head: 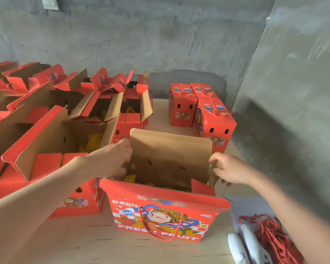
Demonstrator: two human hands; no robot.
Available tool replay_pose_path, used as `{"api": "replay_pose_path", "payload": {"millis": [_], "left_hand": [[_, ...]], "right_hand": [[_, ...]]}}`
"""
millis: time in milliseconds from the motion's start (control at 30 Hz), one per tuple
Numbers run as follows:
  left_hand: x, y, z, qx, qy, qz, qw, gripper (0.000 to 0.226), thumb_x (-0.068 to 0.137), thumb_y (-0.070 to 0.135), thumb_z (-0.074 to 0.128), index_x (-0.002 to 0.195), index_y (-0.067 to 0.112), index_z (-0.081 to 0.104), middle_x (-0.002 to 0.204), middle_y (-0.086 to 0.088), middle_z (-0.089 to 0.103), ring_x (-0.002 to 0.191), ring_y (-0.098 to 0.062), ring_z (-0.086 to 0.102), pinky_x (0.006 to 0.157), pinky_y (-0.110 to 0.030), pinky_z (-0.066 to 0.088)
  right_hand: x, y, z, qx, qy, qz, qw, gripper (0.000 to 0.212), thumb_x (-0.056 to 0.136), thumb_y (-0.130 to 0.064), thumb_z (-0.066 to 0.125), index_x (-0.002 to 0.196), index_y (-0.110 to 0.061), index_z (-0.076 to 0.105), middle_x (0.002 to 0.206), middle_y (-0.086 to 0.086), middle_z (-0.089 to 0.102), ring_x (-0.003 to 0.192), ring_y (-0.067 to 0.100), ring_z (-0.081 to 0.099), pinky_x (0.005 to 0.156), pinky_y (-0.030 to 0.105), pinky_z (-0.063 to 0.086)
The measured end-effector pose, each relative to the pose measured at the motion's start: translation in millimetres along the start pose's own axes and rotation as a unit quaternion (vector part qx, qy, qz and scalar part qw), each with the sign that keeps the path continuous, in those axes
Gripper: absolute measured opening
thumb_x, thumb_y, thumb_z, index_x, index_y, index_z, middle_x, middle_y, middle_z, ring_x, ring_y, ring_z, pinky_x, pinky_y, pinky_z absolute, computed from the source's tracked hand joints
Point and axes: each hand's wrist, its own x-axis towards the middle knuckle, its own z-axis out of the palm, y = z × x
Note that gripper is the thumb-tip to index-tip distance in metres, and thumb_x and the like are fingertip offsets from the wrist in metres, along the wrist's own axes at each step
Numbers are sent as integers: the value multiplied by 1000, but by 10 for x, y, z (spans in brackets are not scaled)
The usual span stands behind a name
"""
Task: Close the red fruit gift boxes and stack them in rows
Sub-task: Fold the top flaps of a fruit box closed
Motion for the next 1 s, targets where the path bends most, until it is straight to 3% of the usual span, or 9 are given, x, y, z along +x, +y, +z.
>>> {"api": "replay_pose_path", "payload": {"millis": [133,267,367,500,600,700,767,867,1000], "left_hand": [[-7,-208,22,-8,-21,-40,999,40,91,19,54,131,17,50,142,1,40,130,-12,36,99,-15,18],[-41,-312,47,-23,-32,-45,998,49,88,16,61,135,19,47,142,3,43,129,-10,42,102,-11,28],[-62,-312,53,-42,-30,-57,997,53,86,14,65,136,19,48,145,3,40,131,-12,41,101,-9,25],[-94,-273,26,-42,-35,-74,996,54,89,17,62,140,20,43,151,2,31,136,-11,33,105,-11,21],[-120,-249,-7,-25,-30,-102,994,51,92,29,57,140,20,43,150,0,31,133,-12,34,104,-16,27],[-119,-244,-30,-43,-35,-117,992,38,93,18,53,131,14,50,133,-1,47,123,-13,46,98,-15,32],[-129,-245,-44,-63,-47,-134,988,40,90,14,56,129,8,51,132,-4,47,121,-18,48,99,-22,37],[-187,-263,-62,-107,-63,-160,979,38,85,12,63,122,5,55,133,-9,48,114,-22,51,93,-30,44],[-263,-222,-67,-164,-36,-178,970,27,79,8,64,106,5,58,123,-6,49,104,-20,51,84,-31,44]], "right_hand": [[-99,109,26,171,-14,-52,984,20,91,-26,60,106,-38,53,97,-2,53,71,8,69,65,30,59],[-234,169,86,230,-85,-126,961,69,92,-10,57,137,-52,24,145,-22,31,123,-6,45,98,23,44],[-339,232,220,178,-121,-149,965,86,88,5,52,144,-43,7,144,-18,36,133,-10,30,104,18,34],[-387,328,322,7,-191,-141,971,99,79,-15,69,149,-32,2,153,-21,6,139,-7,14,110,10,16],[-417,293,413,45,-188,-112,975,119,61,-51,79,148,-36,-1,146,-30,-1,136,-11,9,114,16,13],[-461,220,616,178,-68,-107,976,68,78,-55,67,137,-31,42,138,-27,41,123,-11,41,107,23,35],[-463,228,708,218,10,-106,970,26,91,-47,52,102,-27,63,98,-16,68,92,-4,61,88,32,48],[-461,263,712,269,23,-113,956,28,93,-41,44,94,-23,66,89,-11,70,84,1,63,77,22,48],[-413,317,687,330,-15,-91,939,27,95,-28,46,105,-16,68,104,-5,72,101,13,65,91,26,47]]}}
